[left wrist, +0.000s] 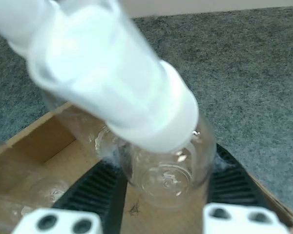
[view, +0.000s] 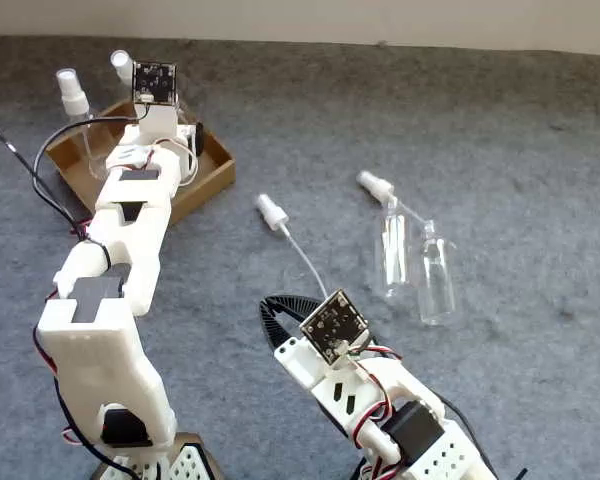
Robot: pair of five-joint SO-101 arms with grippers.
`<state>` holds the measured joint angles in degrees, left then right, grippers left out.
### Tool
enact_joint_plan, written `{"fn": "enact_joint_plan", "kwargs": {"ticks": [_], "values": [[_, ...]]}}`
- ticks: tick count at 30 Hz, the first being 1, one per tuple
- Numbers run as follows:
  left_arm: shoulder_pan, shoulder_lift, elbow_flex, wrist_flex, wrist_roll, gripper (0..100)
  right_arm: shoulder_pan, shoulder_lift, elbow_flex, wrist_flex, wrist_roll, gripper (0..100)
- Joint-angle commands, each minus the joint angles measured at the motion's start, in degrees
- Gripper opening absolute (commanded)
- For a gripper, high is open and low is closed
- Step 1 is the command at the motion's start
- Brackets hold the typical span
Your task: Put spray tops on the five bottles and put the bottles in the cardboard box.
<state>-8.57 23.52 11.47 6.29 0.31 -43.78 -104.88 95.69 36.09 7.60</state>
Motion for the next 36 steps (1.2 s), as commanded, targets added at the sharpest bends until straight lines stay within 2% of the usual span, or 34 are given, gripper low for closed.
{"fn": "enact_joint_plan", "kwargs": {"ticks": [1, 13, 19, 33, 36], "values": [[-0.40, -0.57, -2.68, -1.05, -0.26, 5, 0.57, -0.22, 9.54, 0.40, 0.44, 1.9], [-0.48, -0.57, -2.68, -0.97, -0.26, 5, 0.57, -0.22, 9.54, 0.40, 0.44, 1.9], [-0.22, -0.57, -3.12, 2.46, -0.26, 18, 0.57, -0.22, 9.54, 0.40, 0.44, 1.9], [-0.48, -0.66, -3.12, 2.73, -0.26, 19, 0.57, -0.22, 9.54, 0.48, 0.44, 1.9], [-0.48, -0.66, -3.12, 2.99, -0.26, 24, 0.57, -0.22, 9.54, 0.48, 0.44, 1.9]]}}
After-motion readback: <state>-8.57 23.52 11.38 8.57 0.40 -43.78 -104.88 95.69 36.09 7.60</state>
